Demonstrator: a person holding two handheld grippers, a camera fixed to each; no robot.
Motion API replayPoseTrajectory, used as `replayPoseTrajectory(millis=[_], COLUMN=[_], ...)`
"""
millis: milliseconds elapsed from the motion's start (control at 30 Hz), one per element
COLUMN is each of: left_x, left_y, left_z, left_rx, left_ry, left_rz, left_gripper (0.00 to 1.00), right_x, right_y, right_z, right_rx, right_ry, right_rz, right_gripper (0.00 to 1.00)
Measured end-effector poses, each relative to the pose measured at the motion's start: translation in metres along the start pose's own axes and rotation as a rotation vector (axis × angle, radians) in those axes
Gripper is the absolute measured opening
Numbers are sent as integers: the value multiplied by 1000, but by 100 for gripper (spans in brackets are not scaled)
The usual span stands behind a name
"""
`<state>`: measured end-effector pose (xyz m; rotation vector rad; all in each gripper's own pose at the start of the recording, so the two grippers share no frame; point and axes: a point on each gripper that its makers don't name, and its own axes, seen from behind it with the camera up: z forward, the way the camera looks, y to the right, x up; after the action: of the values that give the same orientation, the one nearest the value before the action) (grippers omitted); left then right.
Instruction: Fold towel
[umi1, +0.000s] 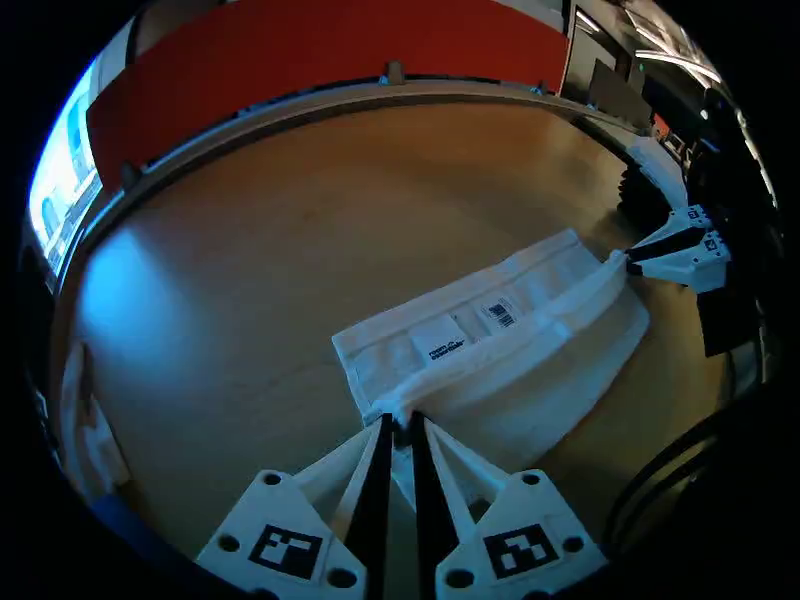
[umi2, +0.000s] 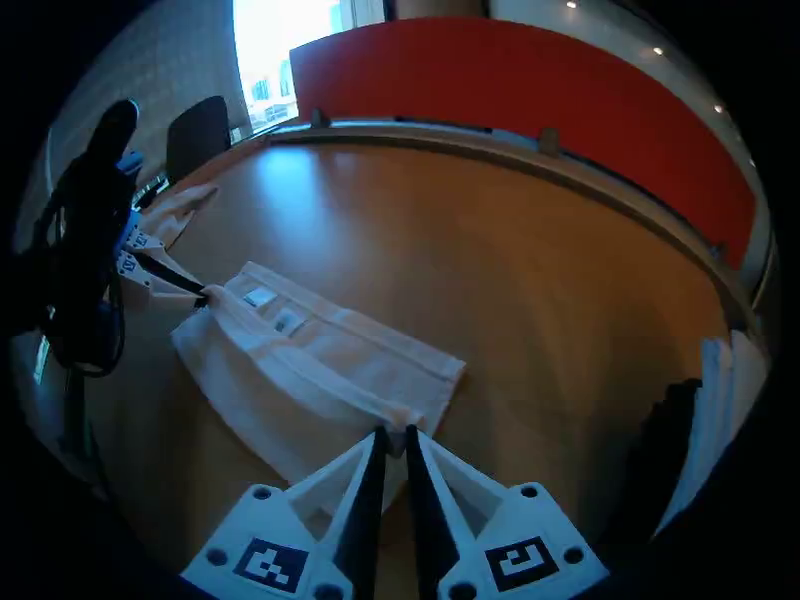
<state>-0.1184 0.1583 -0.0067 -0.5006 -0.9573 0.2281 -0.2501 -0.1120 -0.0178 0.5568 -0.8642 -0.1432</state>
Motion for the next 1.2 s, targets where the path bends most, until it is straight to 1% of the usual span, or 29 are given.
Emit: replayPoseTrajectory(millis=[300,467,533,600,667,800,833,867,900,933,1000,1067,1200], left_x=[3,8,10,13,15,18,19,19,20,21,23,25,27], left_y=[-7,-13,-16,-20,-22,-28,-31,-33,-35,-37,-41,-42,-44], left_z=[8,9,9,9,8,6,6,5,4,3,1,-2,-4], left_rx=[27,49,59,71,80,102,110,117,125,133,148,149,149], left_ry=[-2,5,10,16,23,35,39,43,46,52,61,70,80], left_rz=[3,6,6,7,8,10,9,8,7,3,-4,-13,-27], left_gripper=[27,34,41,43,49,64,70,76,82,88,95,95,95], right_x=[4,7,8,9,10,12,13,14,14,15,16,17,17], right_y=[11,15,16,17,20,27,27,28,28,29,30,31,32], right_z=[12,15,16,16,17,17,17,17,17,17,16,15,13], right_rx=[-37,-50,-55,-62,-75,-104,-106,-107,-108,-110,-114,-118,-121], right_ry=[-2,-1,0,1,1,9,11,13,16,19,24,28,31], right_rz=[14,13,9,4,1,1,2,3,4,4,5,1,-8], right_gripper=[19,27,31,33,40,66,74,77,78,81,90,94,94])
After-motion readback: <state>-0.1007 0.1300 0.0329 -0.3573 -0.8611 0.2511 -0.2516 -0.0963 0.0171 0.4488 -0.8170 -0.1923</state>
